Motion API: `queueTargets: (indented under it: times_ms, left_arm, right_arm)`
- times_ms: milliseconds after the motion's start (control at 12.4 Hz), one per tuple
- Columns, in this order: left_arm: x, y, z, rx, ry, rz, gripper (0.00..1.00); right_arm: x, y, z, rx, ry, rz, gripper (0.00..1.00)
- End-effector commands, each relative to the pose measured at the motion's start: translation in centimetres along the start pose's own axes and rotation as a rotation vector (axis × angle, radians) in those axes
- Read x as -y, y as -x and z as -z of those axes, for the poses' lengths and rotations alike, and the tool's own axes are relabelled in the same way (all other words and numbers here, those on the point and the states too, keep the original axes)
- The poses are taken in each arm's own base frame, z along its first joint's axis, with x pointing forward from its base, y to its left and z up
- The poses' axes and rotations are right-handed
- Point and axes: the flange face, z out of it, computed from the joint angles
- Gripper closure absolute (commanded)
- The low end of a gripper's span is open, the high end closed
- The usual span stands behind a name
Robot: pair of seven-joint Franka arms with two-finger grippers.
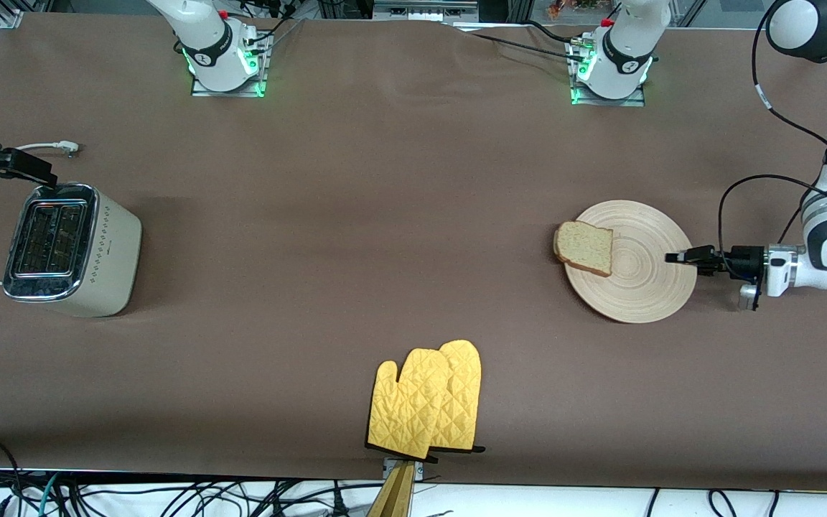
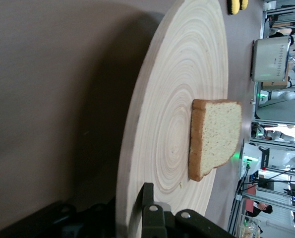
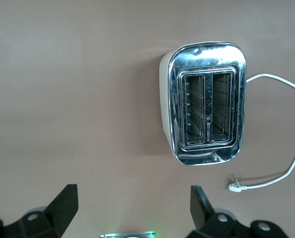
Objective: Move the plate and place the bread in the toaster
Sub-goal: 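Slide the plate with bread toward the table middle with the left gripper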
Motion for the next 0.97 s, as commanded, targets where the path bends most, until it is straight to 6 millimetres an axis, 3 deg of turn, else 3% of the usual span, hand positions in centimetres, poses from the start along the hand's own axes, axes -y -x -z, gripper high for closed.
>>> queueTargets:
  times_ms: [0, 404, 565, 727, 888]
  left_arm:
    - [-3.0, -3.3, -2.6, -0.024, 0.076, 0.032, 1.0]
    - [-8.8, -7.5, -7.4, -0.002, 0.206, 0.134, 1.0]
    - [-12.1, -9.7, -11.2, 0.02, 0.25, 0.157, 1.0]
    - [-16.8, -12.2, -15.4, 0.015, 0.297, 0.132, 1.0]
    - [-20.1, -13.7, -19.2, -0.005, 0.243, 0.118, 1.0]
  right_arm:
    - [0.1, 0.0, 0.5, -0.004, -0.007, 0.01, 0.0]
    - [0.0, 0.0, 0.5, -0.004, -0.007, 0.011, 0.0]
    - [-0.1, 0.0, 0.5, -0.004, -0.007, 0.01, 0.0]
    - [-0.2, 0.0, 0.4, -0.002, -0.007, 0.008, 0.0]
    - [-0.4, 0.0, 0.4, -0.002, -0.006, 0.006, 0.0]
